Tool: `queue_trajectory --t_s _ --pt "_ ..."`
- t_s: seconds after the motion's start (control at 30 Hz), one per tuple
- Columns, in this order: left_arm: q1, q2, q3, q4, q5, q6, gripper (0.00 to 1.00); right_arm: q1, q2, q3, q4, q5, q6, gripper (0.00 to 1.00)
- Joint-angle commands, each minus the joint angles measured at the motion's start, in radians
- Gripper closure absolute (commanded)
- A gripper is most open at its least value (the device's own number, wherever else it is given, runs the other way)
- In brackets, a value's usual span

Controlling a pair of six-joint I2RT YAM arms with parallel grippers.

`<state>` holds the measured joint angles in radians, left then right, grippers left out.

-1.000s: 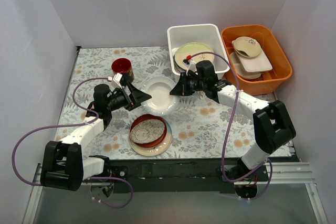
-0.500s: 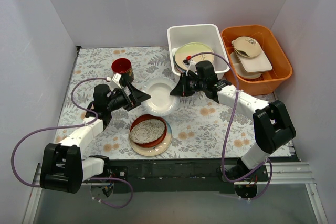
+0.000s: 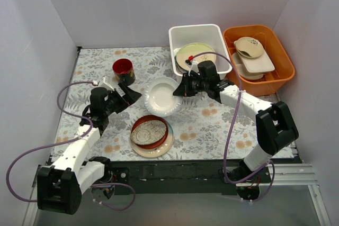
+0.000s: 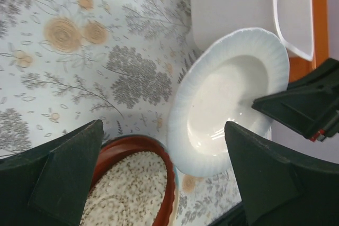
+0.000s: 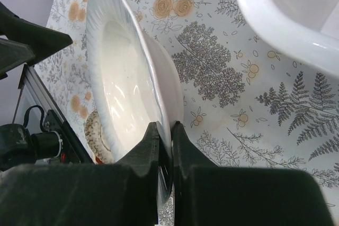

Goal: Place the plates into the plastic bin on the countertop
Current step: Place the plate in the plastic bin.

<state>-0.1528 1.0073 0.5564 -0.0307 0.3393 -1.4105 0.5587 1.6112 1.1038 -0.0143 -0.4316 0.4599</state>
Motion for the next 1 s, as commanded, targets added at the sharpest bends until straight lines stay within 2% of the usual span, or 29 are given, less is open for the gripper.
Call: queue_trajectory --t_s 0.0,0.23,0.97 --pt "-0.004 -0.088 0.039 -0.126 -0.227 0.028 0.02 -0.011 -0.027 0.073 0.066 -0.027 0.002 0.99" --pt "-0.004 -0.122 0.027 -0.143 -0.278 0.019 0.02 -0.023 -0.03 0.083 0.063 -0.03 0.003 0.99" --pt "-0.002 -0.081 -0.004 -0.103 -0.221 0.028 0.02 -0.135 0.016 0.228 0.047 -0.078 0.016 0.99"
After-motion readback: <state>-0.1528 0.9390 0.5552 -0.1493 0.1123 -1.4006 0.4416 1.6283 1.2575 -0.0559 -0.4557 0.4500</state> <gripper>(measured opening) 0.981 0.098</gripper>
